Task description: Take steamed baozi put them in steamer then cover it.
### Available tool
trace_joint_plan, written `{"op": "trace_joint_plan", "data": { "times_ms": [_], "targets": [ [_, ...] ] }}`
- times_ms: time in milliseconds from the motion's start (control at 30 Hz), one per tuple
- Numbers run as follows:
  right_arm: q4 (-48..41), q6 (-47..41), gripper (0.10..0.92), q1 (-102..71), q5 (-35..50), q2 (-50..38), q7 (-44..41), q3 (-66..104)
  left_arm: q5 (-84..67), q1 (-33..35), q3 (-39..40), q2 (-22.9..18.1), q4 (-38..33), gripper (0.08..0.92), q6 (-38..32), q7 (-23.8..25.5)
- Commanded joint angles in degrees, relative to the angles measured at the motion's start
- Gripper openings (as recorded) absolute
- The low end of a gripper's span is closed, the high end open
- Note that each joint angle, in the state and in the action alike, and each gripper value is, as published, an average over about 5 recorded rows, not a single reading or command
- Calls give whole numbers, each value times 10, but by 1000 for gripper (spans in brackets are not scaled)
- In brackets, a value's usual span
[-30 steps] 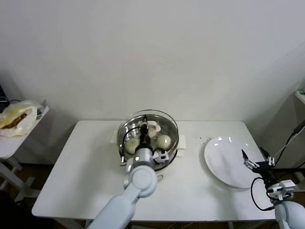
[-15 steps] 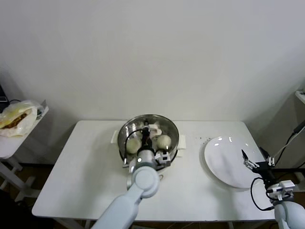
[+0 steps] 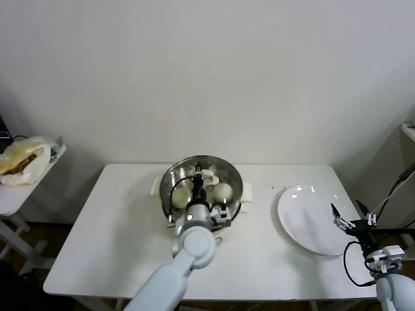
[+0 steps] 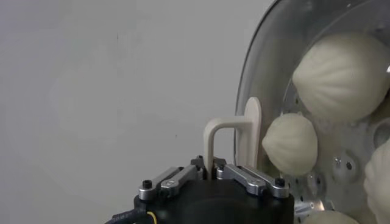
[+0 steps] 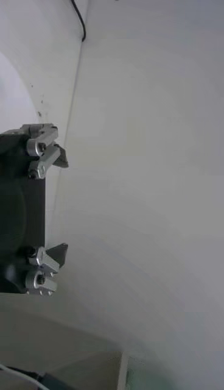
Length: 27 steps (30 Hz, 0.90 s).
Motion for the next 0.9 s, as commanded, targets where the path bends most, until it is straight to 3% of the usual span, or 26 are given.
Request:
{"op": "trace_joint_plan", "data": {
  "times_ms": [33, 267, 900],
  "targets": [
    [-1, -2, 823, 1, 1, 1, -6, 3, -2, 6, 0, 3, 4, 154, 10, 1],
    [7, -26, 823, 1, -3, 2, -14, 6, -22, 6, -1, 15, -18, 181, 12, 8],
    [3, -49, 823, 13, -7, 0, -8, 2, -121, 95, -6, 110, -235, 721, 28, 3]
  ]
}}
